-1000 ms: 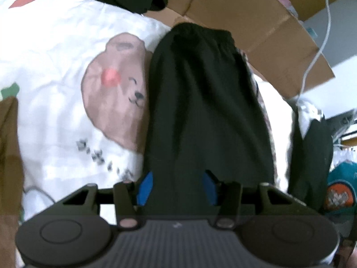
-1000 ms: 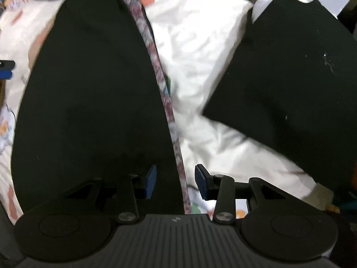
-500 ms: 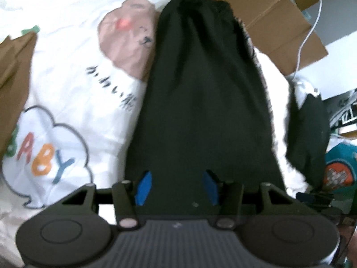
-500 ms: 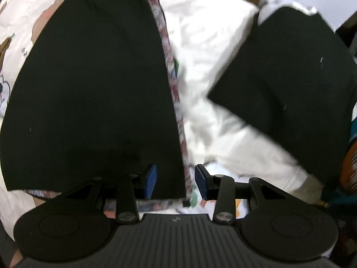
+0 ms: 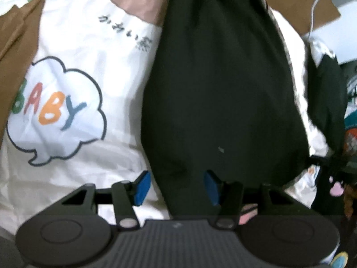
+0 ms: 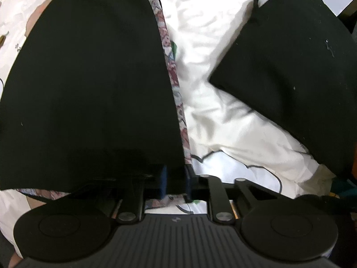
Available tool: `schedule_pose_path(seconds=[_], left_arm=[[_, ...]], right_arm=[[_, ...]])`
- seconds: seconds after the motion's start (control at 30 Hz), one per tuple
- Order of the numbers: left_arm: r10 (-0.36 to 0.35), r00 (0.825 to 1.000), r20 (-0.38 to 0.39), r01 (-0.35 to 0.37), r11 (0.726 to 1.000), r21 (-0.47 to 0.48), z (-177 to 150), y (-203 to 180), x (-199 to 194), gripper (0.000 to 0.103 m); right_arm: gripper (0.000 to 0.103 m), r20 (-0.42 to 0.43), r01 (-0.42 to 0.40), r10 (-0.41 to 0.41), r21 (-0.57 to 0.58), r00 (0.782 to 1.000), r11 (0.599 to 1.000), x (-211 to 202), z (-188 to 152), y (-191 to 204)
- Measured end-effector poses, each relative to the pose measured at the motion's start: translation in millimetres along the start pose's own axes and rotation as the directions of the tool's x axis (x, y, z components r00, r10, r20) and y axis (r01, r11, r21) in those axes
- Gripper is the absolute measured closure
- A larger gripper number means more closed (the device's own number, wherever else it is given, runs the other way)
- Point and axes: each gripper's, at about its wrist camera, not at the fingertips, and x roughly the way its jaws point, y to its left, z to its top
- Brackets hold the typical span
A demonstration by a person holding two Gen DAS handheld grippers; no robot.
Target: Fold clothes
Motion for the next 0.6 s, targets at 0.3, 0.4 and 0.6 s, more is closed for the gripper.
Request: schedule_pose_path(seconds=[0.3,0.4,0.6], left_arm=[[0.043,0.997,-0.070,-0.040,0.998,0.037,-7.9,1.6,10.4,0.047],[0.051,0.995,-0.090,-0.046,0.997,0.058,-6.7,1.9,13.0,0.048],[0.022,0.993,-0.116,-0.012,0.996,0.088,-5.9,-0.8,18.6,0.070]], right_arm=[[0.091,-0.022,-0.051,0.053,0.083,0.998,0.995,8.5,-2.4,-19.3],[0.096,-0.041,-0.052,0.055,0.071,0.998,0.996,6.1,0.6,-18.8],[0.097,-0.095,-0.050,0.060,0.098,0.994,0.994,7.1,-5.4,-26.0]])
